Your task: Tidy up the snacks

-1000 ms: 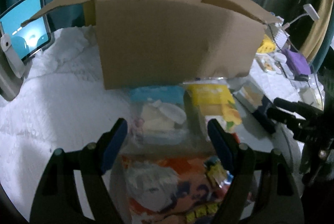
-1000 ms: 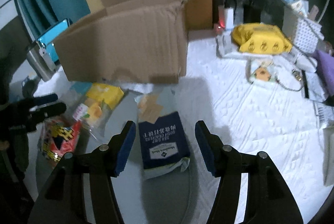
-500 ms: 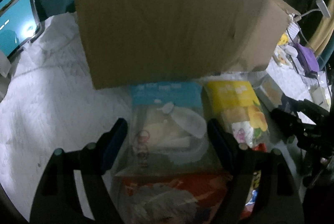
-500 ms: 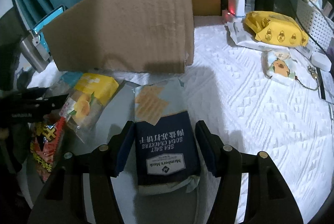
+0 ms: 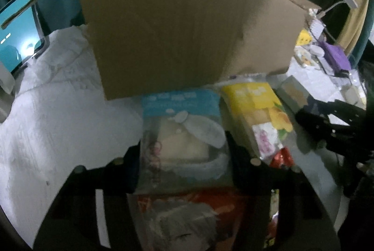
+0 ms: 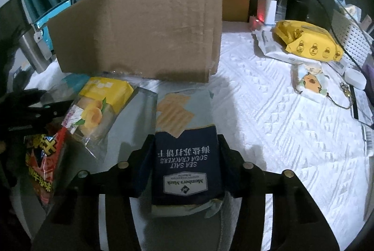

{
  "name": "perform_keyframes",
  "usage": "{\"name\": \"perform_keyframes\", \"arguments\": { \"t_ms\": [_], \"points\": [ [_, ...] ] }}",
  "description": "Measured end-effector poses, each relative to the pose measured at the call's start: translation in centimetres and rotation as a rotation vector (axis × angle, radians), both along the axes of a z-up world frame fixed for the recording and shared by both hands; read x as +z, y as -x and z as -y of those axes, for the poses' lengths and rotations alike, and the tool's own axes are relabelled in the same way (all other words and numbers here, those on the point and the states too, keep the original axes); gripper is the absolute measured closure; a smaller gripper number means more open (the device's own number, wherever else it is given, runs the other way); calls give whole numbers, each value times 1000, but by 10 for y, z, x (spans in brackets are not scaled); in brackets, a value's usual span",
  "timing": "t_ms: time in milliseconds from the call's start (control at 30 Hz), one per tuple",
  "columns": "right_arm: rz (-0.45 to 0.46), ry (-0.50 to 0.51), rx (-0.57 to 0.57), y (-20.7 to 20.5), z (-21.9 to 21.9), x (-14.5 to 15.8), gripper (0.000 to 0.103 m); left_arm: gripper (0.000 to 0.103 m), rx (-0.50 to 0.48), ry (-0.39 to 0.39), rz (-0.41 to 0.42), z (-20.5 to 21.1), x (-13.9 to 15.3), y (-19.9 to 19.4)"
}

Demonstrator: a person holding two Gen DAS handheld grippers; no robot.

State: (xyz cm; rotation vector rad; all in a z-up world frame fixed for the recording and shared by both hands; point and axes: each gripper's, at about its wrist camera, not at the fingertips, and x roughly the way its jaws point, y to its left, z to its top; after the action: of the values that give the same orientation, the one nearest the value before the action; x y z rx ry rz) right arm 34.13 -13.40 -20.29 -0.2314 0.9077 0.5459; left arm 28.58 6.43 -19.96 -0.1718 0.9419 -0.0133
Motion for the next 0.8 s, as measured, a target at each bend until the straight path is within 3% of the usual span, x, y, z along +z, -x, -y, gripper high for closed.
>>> {"name": "perform_keyframes", "arguments": {
  "t_ms": [800],
  "points": [
    [42,-29,-9,43,8,21,50,44,-53,31,94,16,32,56]
  ]
}}
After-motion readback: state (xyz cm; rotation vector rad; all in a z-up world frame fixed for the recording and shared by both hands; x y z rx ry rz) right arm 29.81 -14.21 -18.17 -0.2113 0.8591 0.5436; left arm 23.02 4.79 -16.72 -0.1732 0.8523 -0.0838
